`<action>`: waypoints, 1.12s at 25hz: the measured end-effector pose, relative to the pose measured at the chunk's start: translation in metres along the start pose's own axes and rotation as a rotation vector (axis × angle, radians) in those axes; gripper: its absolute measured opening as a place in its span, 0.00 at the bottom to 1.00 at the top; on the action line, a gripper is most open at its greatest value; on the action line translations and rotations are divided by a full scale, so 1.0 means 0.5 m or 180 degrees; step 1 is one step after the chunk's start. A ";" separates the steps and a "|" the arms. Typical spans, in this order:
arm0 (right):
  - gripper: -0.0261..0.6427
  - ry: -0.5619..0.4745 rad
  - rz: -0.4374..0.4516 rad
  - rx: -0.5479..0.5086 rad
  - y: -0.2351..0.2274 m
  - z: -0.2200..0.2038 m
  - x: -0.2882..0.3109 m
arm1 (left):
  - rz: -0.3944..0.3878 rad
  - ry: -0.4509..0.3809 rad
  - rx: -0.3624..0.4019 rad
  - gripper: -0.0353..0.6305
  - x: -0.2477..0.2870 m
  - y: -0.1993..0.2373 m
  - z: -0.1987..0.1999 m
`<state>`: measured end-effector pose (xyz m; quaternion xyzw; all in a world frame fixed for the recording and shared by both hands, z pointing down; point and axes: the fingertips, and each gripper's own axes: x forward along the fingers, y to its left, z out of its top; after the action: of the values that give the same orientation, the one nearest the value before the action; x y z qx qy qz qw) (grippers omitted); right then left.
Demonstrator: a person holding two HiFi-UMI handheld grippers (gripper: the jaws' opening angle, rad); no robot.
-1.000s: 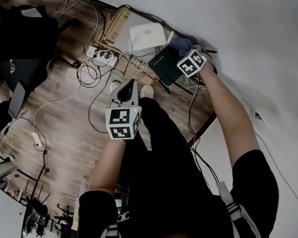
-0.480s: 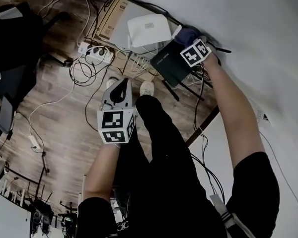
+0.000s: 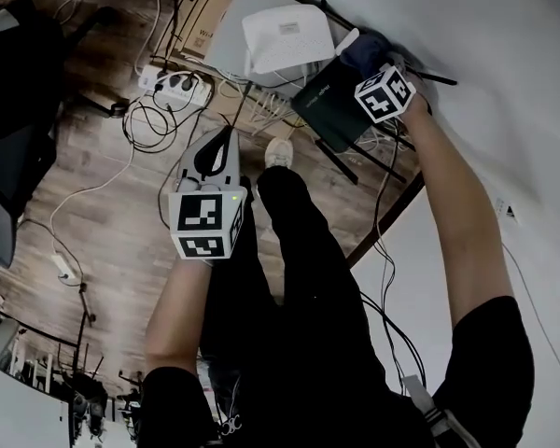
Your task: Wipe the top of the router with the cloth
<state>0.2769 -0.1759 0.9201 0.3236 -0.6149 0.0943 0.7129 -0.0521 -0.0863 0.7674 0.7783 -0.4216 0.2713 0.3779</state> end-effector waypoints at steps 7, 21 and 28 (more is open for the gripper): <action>0.07 -0.0101 0.0304 0.0216 0.069 0.020 -0.037 | -0.0125 0.0090 0.0104 0.06 0.008 0.002 -0.022; 0.07 -0.0502 0.1003 -0.0120 0.295 0.086 -0.147 | -0.0301 0.0230 0.0186 0.06 -0.003 0.000 -0.060; 0.07 -0.0540 0.1086 -0.0661 0.321 0.094 -0.157 | -0.0425 0.0275 0.0302 0.06 0.003 -0.008 -0.066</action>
<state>0.1354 -0.0585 0.9032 0.1465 -0.7250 0.1222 0.6618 -0.0513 -0.0586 0.7856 0.8093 -0.3388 0.2985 0.3757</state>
